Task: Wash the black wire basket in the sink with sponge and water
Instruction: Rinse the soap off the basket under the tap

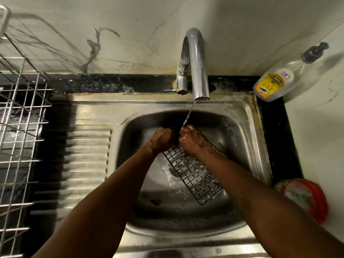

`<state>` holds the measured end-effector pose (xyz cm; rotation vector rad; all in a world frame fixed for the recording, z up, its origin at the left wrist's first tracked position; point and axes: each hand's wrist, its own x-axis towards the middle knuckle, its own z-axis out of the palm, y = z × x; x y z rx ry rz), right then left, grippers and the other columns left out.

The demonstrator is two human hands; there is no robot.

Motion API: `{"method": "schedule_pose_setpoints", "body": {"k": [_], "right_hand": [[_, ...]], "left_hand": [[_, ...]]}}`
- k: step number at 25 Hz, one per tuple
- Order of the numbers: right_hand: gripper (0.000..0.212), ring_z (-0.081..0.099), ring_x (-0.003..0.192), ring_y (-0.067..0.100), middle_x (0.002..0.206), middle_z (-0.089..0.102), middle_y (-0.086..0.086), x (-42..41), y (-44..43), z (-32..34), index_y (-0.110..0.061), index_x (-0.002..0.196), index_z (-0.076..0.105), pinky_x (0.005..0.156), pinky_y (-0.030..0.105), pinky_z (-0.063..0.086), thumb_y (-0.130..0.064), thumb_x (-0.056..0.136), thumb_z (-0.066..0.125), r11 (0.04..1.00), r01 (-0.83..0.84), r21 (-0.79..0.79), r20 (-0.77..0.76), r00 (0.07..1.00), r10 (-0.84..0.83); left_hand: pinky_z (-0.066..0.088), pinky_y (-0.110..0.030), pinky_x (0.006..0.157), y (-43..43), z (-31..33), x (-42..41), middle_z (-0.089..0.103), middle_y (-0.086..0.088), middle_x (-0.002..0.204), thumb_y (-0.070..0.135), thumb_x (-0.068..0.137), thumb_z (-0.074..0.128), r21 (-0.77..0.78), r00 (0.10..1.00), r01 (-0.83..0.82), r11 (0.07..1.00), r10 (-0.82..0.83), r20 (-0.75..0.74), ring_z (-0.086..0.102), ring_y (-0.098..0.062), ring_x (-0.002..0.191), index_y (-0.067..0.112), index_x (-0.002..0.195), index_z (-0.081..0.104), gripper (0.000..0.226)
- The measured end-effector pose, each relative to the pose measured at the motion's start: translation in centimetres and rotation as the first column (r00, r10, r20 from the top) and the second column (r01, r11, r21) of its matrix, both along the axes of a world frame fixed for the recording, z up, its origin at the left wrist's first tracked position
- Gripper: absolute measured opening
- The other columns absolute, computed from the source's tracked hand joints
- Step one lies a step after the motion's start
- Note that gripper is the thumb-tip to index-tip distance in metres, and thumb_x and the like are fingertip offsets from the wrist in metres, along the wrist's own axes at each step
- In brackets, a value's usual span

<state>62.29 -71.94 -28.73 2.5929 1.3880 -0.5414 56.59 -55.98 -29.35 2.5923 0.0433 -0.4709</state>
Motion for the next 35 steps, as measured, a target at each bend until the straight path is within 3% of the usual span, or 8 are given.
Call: {"method": "schedule_pose_setpoints", "body": {"k": [4, 7, 14, 18, 24, 28, 32, 35], "right_hand": [[0.071, 0.035, 0.145, 0.029, 0.154, 0.041, 0.009, -2.4, 0.0, -2.4, -0.021, 0.151, 0.043, 0.119, 0.040, 0.031, -0.007, 0.086, 0.067, 0.945, 0.326, -0.018, -0.163, 0.932, -0.324], [0.039, 0.060, 0.106, 0.025, 0.126, 0.063, 0.013, -3.0, 2.6, -1.6, -0.010, 0.133, 0.058, 0.084, 0.031, 0.048, -0.008, 0.094, 0.061, 0.790, 0.605, -0.101, -0.545, 0.630, -0.552], [0.031, 0.062, 0.072, 0.022, 0.084, 0.064, 0.015, -2.2, 4.1, 0.7, -0.001, 0.088, 0.064, 0.055, 0.025, 0.052, 0.018, 0.086, 0.039, -0.091, 0.944, -0.316, -0.923, -0.328, -0.203], [0.020, 0.060, 0.070, 0.030, 0.085, 0.066, 0.019, -1.8, 5.9, 2.2, -0.004, 0.075, 0.060, 0.071, 0.040, 0.052, 0.002, 0.090, 0.047, -0.369, 0.736, -0.567, -0.811, -0.577, 0.096], [0.012, 0.068, 0.077, 0.028, 0.098, 0.070, 0.016, -1.8, 6.5, -0.2, -0.007, 0.090, 0.066, 0.060, 0.034, 0.055, -0.006, 0.090, 0.055, -0.559, 0.663, -0.498, -0.836, -0.539, 0.104], [0.045, 0.068, 0.101, 0.026, 0.114, 0.071, 0.013, -5.4, 7.1, -2.4, -0.017, 0.121, 0.067, 0.085, 0.037, 0.057, -0.048, 0.104, 0.039, -0.140, 0.943, -0.303, -0.922, -0.327, -0.208], [0.026, 0.066, 0.095, 0.034, 0.107, 0.070, 0.017, -3.7, 2.6, -0.9, -0.017, 0.111, 0.069, 0.079, 0.037, 0.052, -0.029, 0.102, 0.048, 0.593, 0.805, 0.024, -0.710, 0.431, -0.557], [0.017, 0.066, 0.084, 0.027, 0.099, 0.070, 0.011, -1.4, 1.4, 1.6, -0.017, 0.108, 0.070, 0.075, 0.036, 0.056, -0.022, 0.096, 0.058, 0.870, 0.492, 0.024, -0.389, 0.807, -0.445]], "left_hand": [[0.041, -0.036, 0.085, -1.1, -1.0, 1.1, 0.067, -0.020, 0.111, 0.016, 0.106, 0.043, 0.020, 0.994, 0.034, 0.999, -0.031, -0.105, 0.063, -0.037, 0.102, -0.002, 0.109, 0.067, 0.030], [0.042, -0.032, 0.088, -1.4, -1.5, 1.3, 0.069, -0.015, 0.112, 0.013, 0.096, 0.053, -0.015, 0.988, 0.006, 1.000, -0.008, -0.155, 0.064, -0.031, 0.106, 0.003, 0.107, 0.070, 0.022], [0.048, -0.024, 0.076, -0.5, 1.0, 2.1, 0.069, -0.002, 0.100, 0.016, 0.096, 0.059, -0.107, 0.981, -0.074, 0.992, 0.053, -0.185, 0.067, -0.019, 0.089, 0.017, 0.121, 0.065, 0.025], [0.060, -0.032, 0.071, -0.1, 0.5, 1.3, 0.074, -0.009, 0.097, 0.017, 0.096, 0.059, -0.143, 0.962, -0.136, 0.980, 0.097, -0.254, 0.073, -0.023, 0.081, 0.010, 0.113, 0.065, 0.020], [0.047, -0.021, 0.069, 0.1, 1.3, 1.4, 0.071, -0.009, 0.111, 0.011, 0.096, 0.059, -0.110, 0.987, -0.030, 0.994, 0.011, -0.162, 0.069, -0.022, 0.094, 0.015, 0.124, 0.062, 0.028], [0.043, -0.024, 0.084, 0.8, 1.1, 1.6, 0.067, -0.010, 0.123, 0.011, 0.090, 0.068, -0.051, 0.985, -0.001, 0.999, -0.008, -0.174, 0.064, -0.028, 0.111, 0.015, 0.132, 0.058, 0.043], [0.041, -0.022, 0.087, 0.7, 0.5, 1.3, 0.068, -0.006, 0.123, 0.018, 0.096, 0.060, -0.069, 0.987, -0.088, 0.994, 0.078, -0.138, 0.063, -0.024, 0.110, 0.019, 0.132, 0.062, 0.036], [0.044, -0.023, 0.077, 0.3, 0.3, 1.7, 0.071, -0.010, 0.112, 0.025, 0.096, 0.063, -0.042, 0.984, -0.115, 0.992, 0.108, -0.142, 0.065, -0.021, 0.094, 0.012, 0.112, 0.071, 0.022]]}}
